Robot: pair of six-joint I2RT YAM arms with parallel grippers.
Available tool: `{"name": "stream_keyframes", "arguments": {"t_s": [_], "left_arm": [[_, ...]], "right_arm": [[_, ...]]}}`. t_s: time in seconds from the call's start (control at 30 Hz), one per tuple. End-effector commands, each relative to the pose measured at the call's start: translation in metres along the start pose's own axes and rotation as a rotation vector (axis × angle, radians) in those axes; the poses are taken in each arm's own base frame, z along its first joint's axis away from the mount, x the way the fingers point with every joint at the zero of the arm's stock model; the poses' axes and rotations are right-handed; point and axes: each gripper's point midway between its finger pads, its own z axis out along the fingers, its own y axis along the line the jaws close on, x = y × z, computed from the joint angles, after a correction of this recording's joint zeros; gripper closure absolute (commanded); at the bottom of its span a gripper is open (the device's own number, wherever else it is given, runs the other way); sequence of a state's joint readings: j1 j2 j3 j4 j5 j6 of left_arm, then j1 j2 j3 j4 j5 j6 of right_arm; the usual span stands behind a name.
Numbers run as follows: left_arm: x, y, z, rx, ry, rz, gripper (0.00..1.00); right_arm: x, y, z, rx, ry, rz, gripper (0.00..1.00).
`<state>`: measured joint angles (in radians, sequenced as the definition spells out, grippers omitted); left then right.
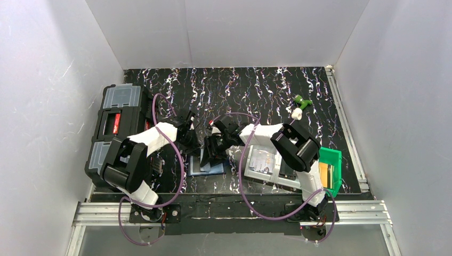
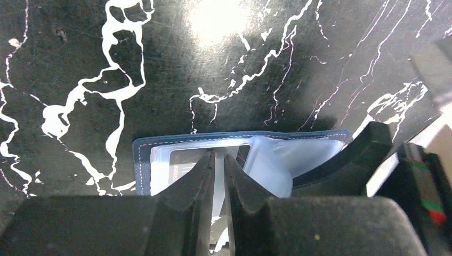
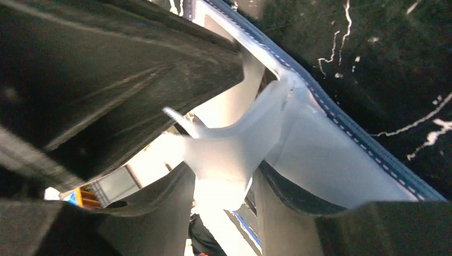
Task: Take the credit cards out of the card holder
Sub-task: Remove the credit card from the card holder.
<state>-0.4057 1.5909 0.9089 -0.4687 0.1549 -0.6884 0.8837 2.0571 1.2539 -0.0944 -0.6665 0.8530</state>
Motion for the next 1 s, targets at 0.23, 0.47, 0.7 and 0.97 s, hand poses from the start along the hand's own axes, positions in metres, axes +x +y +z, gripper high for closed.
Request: {"name": "stream_keyframes", "arguments": {"t_s": [0.23,0.47,0.7,0.97], "left_arm": [[0.007,-0.017,-0.013,0.108,0.001,0.026,0.88],[0.01,-0.033,-0.027,0.18,0.003,0.03,0.88],[0.025,-0.053,-0.026,0.234,0.045,0.061,0.87],[0.035,-0.066,-0.008,0.253,0.113,0.05,0.84]], "right_arm": [[-0.014,0.031,-0.039,0.052,-0.115,-0.09,0.29],[-0.012,0.02,-0.06,0.122,-0.187,-0.074,0.28],[-0.008,0.009,-0.089,0.188,-0.282,-0.062,0.29],[-0.006,0.004,-0.088,0.191,-0.279,-0.037,0.35]]}}
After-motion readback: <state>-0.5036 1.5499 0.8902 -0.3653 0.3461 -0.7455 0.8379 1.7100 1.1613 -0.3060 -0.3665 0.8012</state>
